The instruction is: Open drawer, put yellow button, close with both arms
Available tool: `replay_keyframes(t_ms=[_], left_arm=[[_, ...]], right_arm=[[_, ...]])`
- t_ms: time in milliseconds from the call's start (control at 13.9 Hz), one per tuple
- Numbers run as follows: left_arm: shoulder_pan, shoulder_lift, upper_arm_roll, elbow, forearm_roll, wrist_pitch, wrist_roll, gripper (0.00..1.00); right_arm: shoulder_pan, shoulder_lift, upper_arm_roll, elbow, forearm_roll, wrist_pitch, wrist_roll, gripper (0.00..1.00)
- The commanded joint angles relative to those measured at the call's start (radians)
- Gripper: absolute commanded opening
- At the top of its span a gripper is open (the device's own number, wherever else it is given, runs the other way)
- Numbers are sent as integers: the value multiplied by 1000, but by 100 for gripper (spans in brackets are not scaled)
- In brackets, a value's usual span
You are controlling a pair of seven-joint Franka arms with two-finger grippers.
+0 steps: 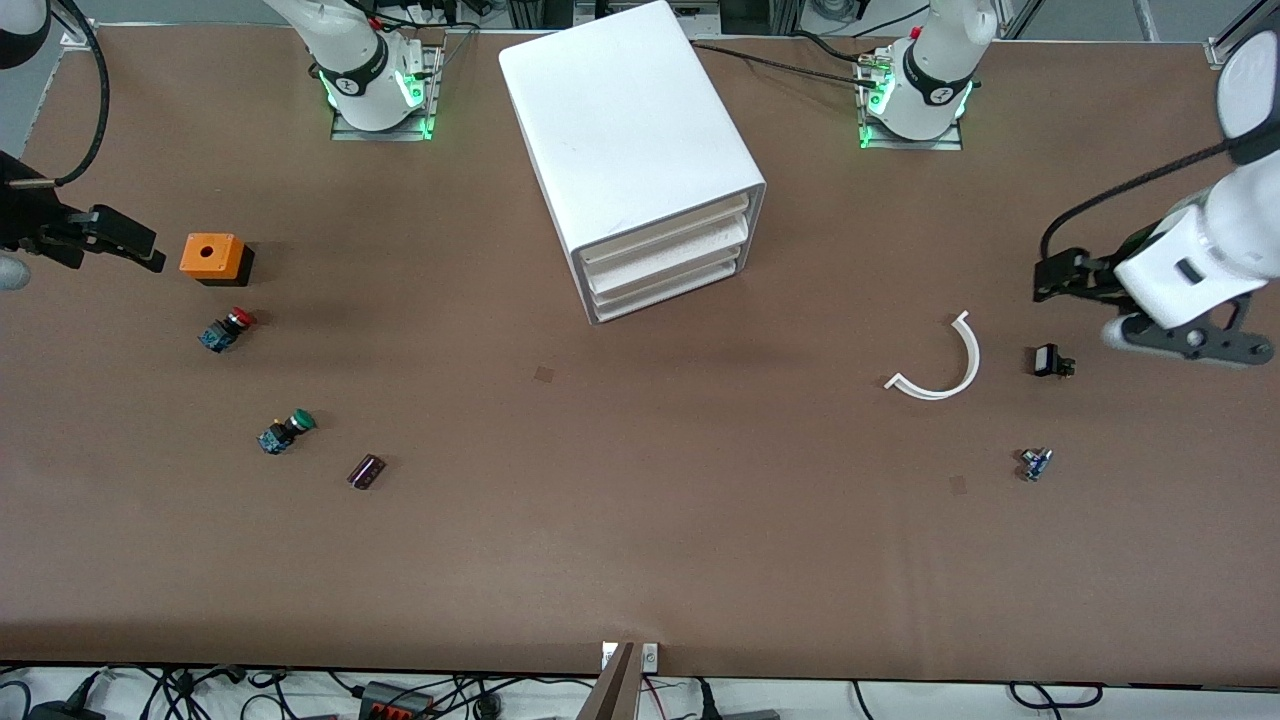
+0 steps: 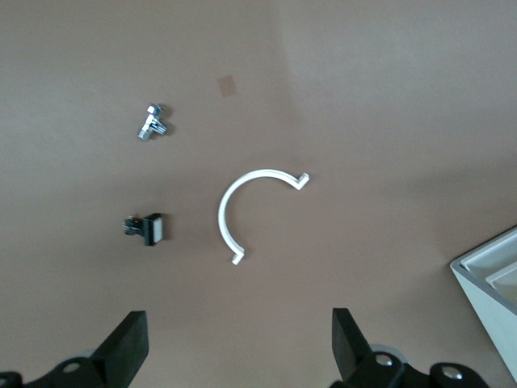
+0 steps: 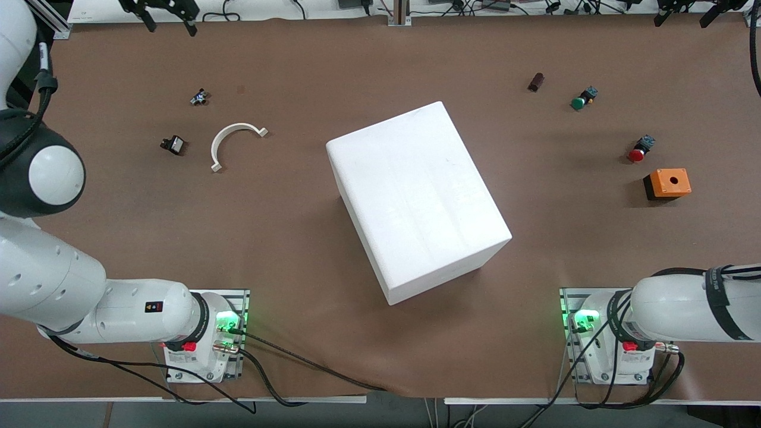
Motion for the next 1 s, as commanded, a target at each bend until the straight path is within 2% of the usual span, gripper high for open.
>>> replay_keyframes(t_ms=[0, 215, 502, 932], left_arm=[[-32, -185, 34, -219, -15, 147, 13, 100], [-33, -202, 33, -235, -14, 149, 10, 100], [-36, -190, 4, -204, -9, 108, 6, 100], [-33, -158, 4, -160, -18, 98, 11, 100]], right_arm=[[3, -15, 3, -4, -19, -12, 12, 100], [3, -15, 3, -5, -25, -12, 6, 100], [3, -13, 3, -5, -25, -14, 6, 100], [5, -13, 3, -5, -25, -15, 6, 100]])
